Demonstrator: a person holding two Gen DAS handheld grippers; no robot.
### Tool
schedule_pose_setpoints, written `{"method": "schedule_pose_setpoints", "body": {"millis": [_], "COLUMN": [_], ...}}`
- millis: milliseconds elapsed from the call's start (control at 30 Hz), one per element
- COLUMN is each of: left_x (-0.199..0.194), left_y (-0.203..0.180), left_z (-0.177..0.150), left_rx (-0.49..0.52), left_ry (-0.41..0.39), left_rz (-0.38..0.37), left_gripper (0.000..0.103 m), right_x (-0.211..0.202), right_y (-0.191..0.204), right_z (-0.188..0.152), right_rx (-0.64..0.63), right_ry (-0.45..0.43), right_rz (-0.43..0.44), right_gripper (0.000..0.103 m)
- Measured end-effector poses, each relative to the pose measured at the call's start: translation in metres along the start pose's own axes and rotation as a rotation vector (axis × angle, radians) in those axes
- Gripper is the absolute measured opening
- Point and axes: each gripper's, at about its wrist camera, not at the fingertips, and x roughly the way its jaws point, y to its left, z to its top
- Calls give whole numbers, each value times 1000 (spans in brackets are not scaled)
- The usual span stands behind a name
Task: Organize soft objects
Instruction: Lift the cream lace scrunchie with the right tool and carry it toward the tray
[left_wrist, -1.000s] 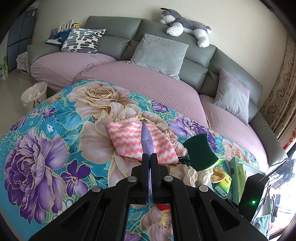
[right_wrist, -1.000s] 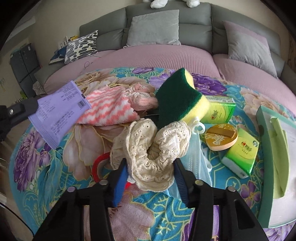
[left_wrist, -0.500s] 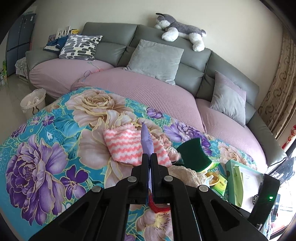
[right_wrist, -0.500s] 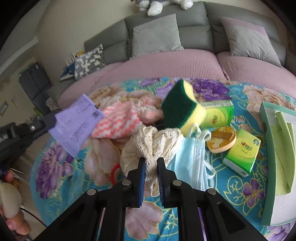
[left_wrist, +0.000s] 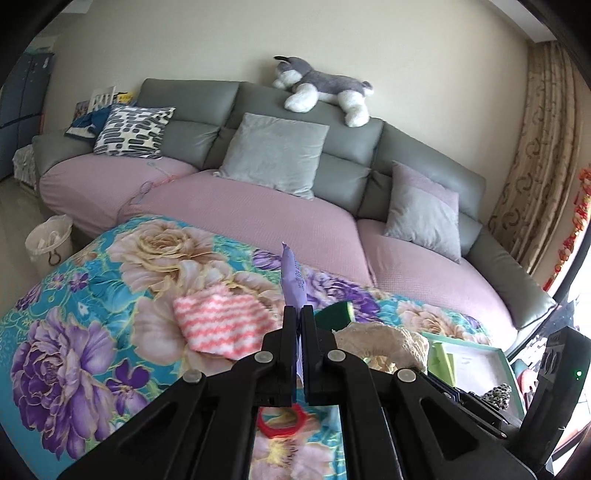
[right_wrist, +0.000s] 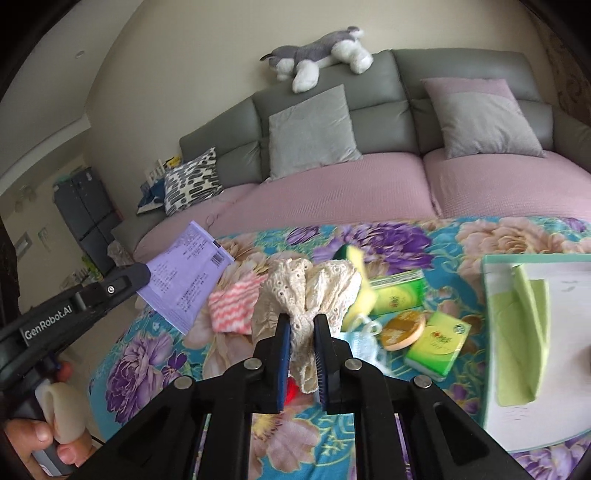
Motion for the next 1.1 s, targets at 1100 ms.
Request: {"method": "schedule_pose_setpoints", "body": {"millis": [1100], "left_x": [65], "left_y": [-232], "left_z": [-37], "left_rx": [373], "left_ry": [120], "left_rz": [-321], "left_gripper": [2], "right_x": [-106], "right_y": [-204], "right_z": [12], "right_rx": [293], "right_ry": [-198], "right_rz": [-521], "right_gripper": [13]}}
